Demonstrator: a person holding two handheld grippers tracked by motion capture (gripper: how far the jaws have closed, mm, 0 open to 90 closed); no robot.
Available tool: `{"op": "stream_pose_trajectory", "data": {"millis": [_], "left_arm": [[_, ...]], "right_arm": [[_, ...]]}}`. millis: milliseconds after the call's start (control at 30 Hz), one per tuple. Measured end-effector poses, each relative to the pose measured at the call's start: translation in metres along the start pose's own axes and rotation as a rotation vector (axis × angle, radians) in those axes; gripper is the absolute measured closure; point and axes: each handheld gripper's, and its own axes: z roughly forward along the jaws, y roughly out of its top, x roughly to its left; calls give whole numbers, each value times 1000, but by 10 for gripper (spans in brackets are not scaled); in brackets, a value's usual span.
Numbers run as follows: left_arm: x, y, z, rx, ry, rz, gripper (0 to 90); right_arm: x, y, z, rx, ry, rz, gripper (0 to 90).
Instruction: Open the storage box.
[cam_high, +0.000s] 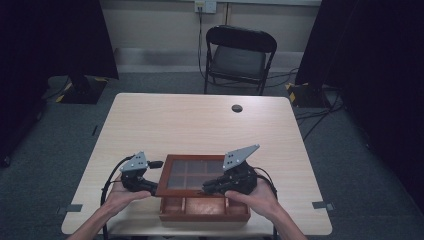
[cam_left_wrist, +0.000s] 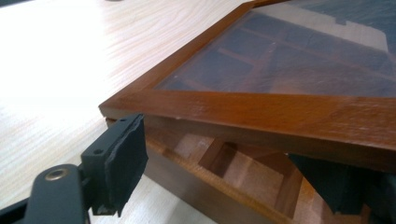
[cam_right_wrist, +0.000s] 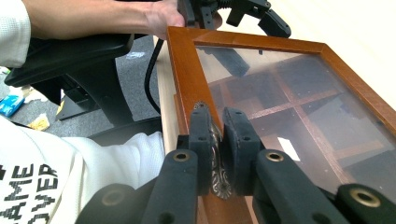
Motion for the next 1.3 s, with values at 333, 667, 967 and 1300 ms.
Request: {"op": "stream_pose_trajectory", "data": {"millis": [333,667,967,1300], "left_arm": [[-1,3,-2,-17,-1,-9,234],[1,11,-5,-56,11,-15,282],[-1,17,-8,-76,21,0,310],[0,27,-10,-115,4,-13,313]], "right_arm": [[-4,-7,-21,-88,-94,45,557],[-14,-25,-44,-153,-173,108,326],[-13,-25,-53,-178,-208,94,247],[-13,-27,-64,-208,-238,84,201]]}}
